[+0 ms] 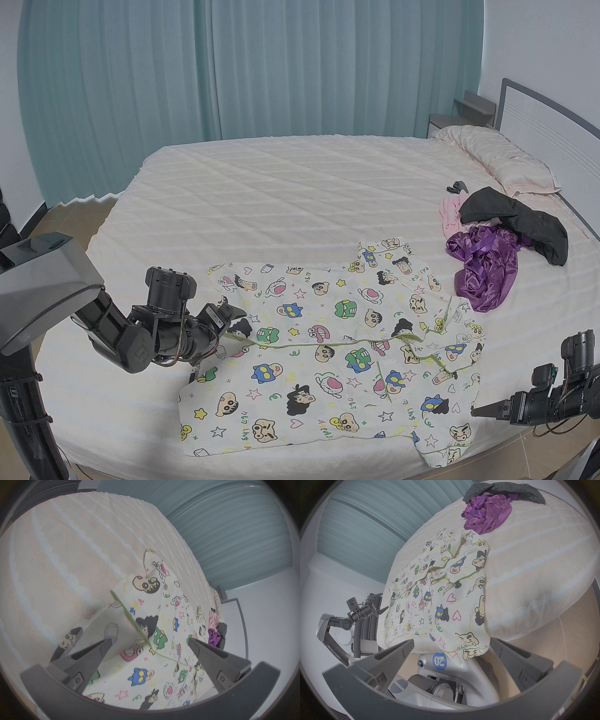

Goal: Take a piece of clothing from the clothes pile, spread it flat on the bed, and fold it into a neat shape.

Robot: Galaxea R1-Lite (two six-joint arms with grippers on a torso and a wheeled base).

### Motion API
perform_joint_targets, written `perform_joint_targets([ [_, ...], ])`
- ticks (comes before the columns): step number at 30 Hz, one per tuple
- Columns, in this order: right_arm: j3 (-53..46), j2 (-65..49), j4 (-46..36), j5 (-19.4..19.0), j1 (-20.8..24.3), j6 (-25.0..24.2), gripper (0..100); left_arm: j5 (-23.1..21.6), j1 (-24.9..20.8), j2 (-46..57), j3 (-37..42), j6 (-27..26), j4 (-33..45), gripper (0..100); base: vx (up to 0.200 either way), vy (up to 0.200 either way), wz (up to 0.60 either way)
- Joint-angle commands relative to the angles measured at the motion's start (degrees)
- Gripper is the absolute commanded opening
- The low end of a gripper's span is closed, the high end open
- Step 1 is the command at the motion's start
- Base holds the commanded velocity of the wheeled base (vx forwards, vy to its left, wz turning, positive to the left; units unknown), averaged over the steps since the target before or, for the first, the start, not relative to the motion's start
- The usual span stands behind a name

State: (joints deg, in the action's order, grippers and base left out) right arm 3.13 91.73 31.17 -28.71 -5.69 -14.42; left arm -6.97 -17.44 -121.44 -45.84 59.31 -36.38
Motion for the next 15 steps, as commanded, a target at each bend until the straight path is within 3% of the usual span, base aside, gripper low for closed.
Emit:
perform_joint_targets([
  [1,-0.06,0.11,0.03,-0.12,-0.02,0.01,100,1.70,-0.31,-2.92,-2.42,1.07,-0.54,100,0.000,0.000,0.00],
  [15,-0.14,0.02,0.03,-0.12,-0.02,0.01,100,10.40,-2.24,-10.74,-12.26,6.43,-1.15,100,0.000,0.000,0.00],
])
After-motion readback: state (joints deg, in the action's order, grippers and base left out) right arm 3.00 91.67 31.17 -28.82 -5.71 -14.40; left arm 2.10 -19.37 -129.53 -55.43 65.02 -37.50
